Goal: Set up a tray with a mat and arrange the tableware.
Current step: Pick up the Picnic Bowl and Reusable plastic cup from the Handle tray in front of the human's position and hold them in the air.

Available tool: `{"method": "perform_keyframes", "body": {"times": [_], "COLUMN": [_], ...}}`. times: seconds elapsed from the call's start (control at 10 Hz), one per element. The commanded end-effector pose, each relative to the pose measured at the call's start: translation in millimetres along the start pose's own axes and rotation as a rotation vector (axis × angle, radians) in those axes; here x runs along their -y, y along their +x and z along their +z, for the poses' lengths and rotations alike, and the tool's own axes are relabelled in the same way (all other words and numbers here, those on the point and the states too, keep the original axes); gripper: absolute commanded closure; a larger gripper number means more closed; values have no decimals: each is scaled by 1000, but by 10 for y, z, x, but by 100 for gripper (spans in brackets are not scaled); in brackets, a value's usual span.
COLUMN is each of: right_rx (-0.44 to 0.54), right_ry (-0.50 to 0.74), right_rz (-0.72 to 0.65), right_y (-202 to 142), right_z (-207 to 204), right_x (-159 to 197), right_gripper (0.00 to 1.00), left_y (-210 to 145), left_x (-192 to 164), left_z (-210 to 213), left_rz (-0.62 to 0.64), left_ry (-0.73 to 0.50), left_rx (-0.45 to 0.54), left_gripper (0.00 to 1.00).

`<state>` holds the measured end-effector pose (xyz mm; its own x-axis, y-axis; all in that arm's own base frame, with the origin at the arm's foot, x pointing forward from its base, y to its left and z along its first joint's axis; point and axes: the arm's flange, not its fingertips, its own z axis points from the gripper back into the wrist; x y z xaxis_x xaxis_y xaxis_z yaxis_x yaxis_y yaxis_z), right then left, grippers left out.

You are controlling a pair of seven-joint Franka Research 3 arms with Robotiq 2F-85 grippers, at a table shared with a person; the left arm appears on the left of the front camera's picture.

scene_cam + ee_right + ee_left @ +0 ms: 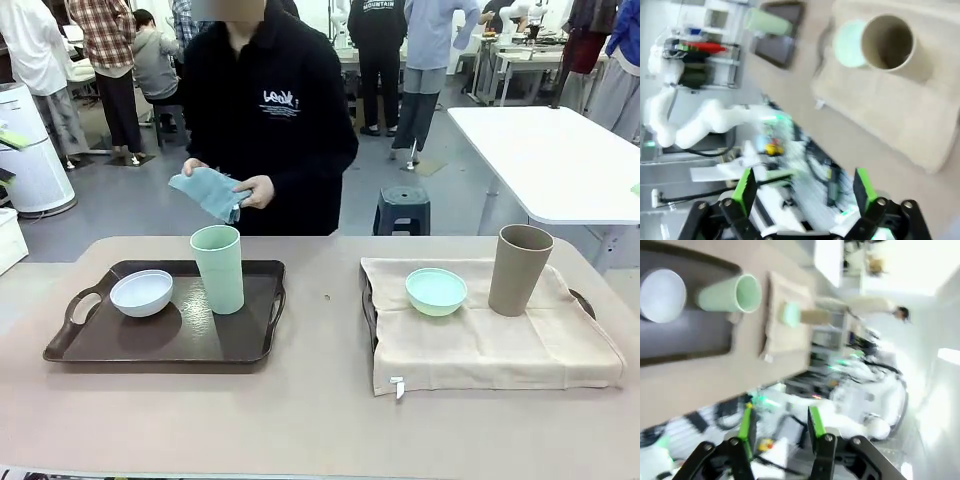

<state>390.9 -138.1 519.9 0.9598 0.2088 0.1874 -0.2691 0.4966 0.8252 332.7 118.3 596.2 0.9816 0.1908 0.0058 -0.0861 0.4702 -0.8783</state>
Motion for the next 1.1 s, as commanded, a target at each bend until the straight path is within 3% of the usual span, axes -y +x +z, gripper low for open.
{"method": "perform_keyframes", "body": {"times": [0.0,0.1,0.2,0.3,0.4,0.6,0.7,0.9,1.0], "right_rx": [-52,-52,7,-13,19,157,170,77,-19], "right_ry": [-155,-155,12,199,399,662,750,711,609], "right_rz": [37,37,-6,37,59,39,31,-12,-70], "right_y": [107,107,-33,1,-25,-191,-285,-425,-438], "right_z": [-246,-246,67,76,141,335,393,389,322], "right_x": [-239,-239,108,112,246,576,711,792,772], "right_gripper": [0,0,0,0,0,0,0,0,0], "left_y": [242,0,0,164,178,112,66,-44,-116], "left_x": [-100,0,0,-268,-427,-843,-1008,-1145,-1088], "left_z": [-159,0,0,38,126,289,371,461,405], "left_rz": [278,0,0,119,154,208,237,207,177], "left_ry": [13,0,0,-46,-218,-416,-429,-308,-184], "left_rx": [-18,0,0,-23,-75,-120,-176,-198,-117], "left_gripper": [45,45,45,45,0,0,22,4,4]}}
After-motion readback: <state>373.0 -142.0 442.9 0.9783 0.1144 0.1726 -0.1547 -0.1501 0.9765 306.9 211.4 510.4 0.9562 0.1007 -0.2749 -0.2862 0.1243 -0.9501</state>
